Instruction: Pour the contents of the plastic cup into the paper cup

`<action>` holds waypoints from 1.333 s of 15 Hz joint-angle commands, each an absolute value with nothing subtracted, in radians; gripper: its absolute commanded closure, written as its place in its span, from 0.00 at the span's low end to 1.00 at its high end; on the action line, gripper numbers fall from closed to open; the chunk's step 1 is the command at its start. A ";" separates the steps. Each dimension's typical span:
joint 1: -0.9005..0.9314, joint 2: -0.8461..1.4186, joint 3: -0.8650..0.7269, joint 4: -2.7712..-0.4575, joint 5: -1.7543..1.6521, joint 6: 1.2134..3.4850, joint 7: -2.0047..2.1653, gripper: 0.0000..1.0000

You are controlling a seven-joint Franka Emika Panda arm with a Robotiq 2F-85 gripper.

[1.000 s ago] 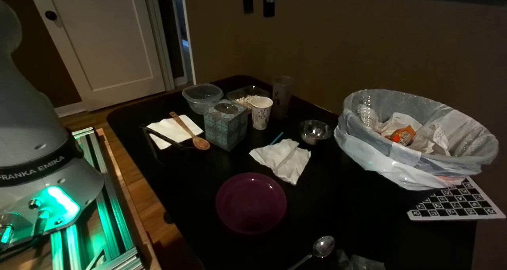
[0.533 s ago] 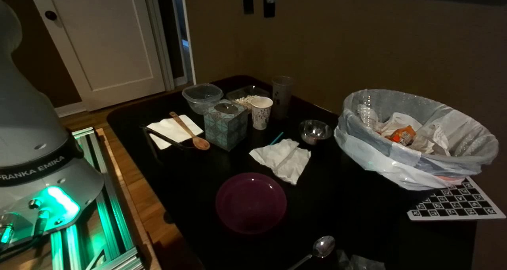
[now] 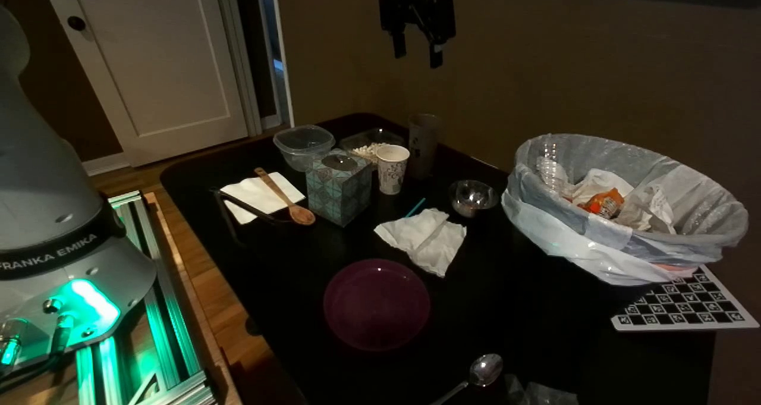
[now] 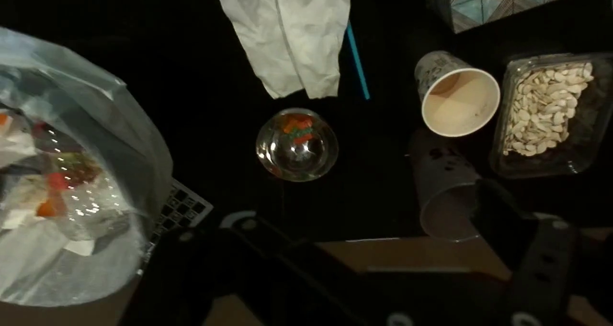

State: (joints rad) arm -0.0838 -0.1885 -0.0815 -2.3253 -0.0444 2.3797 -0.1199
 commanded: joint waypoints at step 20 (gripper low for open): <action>-0.046 0.278 -0.023 -2.122 0.082 2.723 -0.377 0.00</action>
State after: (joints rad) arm -0.0287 0.1655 -0.0424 -2.2051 0.1095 2.6982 -0.4014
